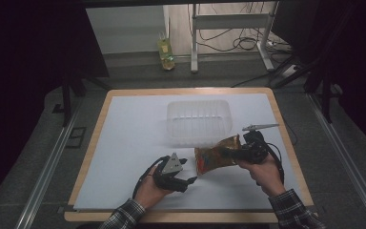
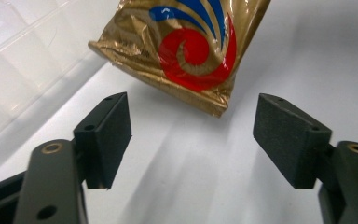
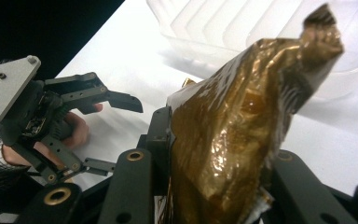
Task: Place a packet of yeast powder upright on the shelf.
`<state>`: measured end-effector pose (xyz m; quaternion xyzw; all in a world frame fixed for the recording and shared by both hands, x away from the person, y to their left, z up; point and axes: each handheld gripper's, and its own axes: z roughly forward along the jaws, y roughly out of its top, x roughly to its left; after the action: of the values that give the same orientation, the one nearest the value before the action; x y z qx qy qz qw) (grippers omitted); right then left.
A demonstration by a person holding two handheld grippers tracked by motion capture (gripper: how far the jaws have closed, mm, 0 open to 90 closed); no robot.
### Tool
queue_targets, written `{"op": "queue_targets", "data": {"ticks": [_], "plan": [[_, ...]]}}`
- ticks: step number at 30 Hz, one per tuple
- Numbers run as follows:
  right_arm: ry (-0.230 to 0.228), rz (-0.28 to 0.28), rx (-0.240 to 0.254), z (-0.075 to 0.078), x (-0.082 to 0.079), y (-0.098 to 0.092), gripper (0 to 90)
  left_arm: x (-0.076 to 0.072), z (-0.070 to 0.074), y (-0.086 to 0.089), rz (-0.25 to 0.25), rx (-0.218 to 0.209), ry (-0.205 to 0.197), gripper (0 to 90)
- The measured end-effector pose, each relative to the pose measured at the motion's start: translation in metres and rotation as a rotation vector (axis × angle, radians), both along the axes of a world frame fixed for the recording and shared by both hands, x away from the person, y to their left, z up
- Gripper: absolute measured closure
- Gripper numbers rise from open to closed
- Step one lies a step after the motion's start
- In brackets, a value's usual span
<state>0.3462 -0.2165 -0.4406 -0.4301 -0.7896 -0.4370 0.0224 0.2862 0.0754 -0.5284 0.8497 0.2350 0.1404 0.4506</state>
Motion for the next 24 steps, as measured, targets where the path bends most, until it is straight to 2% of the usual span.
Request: {"op": "queue_targets", "data": {"ticks": [4, 8, 18, 24], "plan": [[-0.015, -0.001, 0.0, 0.005, 0.001, -0.003, 66.2, -0.006, 0.003, 0.004, 0.01, -0.02, 0.022, 22.0], [-0.017, -0.011, 0.003, 0.012, 0.004, -0.007, 66.3, -0.011, 0.006, 0.005, 0.016, -0.032, 0.025, 20.6], [-0.035, -0.043, -0.003, 0.029, 0.01, -0.013, 66.3, -0.029, 0.006, 0.009, 0.042, 0.012, 0.036, 12.1], [-0.032, -0.062, 0.0, 0.035, 0.017, -0.016, 66.3, -0.033, 0.006, 0.013, 0.046, 0.012, 0.045, 5.7]]}}
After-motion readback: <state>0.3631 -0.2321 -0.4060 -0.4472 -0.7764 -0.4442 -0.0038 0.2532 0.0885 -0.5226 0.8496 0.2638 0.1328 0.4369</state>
